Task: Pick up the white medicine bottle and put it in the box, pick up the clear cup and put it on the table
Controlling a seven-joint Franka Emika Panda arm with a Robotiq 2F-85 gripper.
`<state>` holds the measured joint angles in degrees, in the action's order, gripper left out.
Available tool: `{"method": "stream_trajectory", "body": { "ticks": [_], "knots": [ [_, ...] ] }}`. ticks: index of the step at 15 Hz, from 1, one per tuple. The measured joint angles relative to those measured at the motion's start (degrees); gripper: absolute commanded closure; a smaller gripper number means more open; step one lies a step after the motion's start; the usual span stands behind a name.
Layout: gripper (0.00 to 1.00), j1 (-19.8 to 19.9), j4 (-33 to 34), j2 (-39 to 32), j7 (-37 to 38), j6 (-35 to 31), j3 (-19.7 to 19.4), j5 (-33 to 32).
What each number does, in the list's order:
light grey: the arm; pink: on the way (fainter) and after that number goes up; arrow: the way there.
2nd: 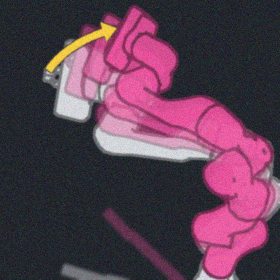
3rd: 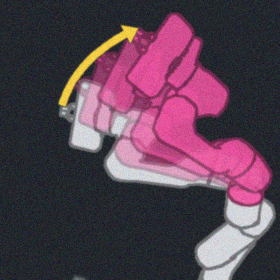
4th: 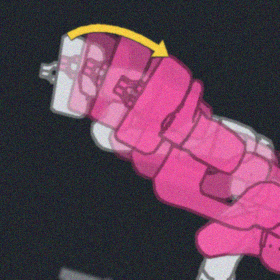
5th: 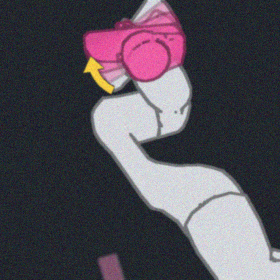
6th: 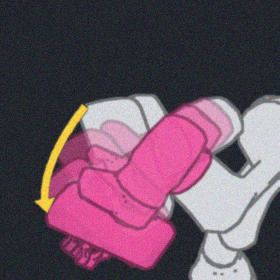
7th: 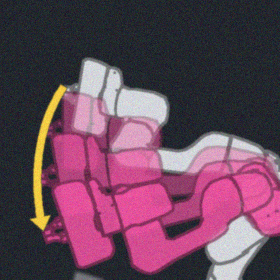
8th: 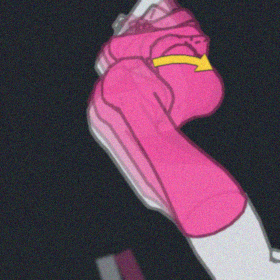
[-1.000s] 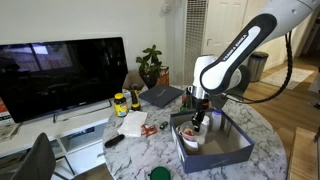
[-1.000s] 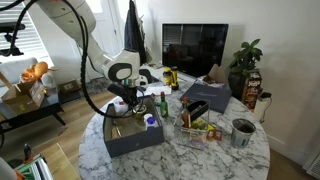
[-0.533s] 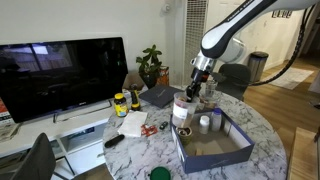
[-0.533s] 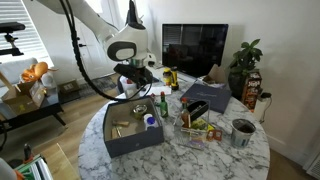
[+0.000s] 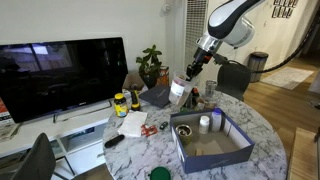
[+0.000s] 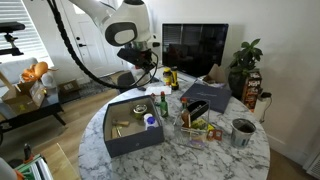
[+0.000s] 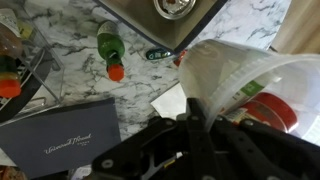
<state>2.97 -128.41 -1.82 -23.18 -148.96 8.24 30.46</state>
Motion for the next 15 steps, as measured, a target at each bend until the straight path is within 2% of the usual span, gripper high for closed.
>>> {"method": "stream_trajectory", "body": {
  "ticks": [2, 4, 8, 10, 15],
  "knots": [
    [0.99, -0.2, 0.2, -0.5, 3.1, -3.1, -1.7, -0.4],
    [0.99, 0.1, 0.5, -0.2, 5.2, -2.0, -4.3, -2.1],
    [0.99, 1.7, 0.6, 2.6, 5.3, 10.4, -9.2, -4.9],
    [0.99, 2.5, 0.2, 3.9, 6.3, 13.5, -11.4, -7.0],
    [0.99, 3.0, -3.1, 2.2, 13.2, 2.1, -12.9, -15.3]
  ]
}}
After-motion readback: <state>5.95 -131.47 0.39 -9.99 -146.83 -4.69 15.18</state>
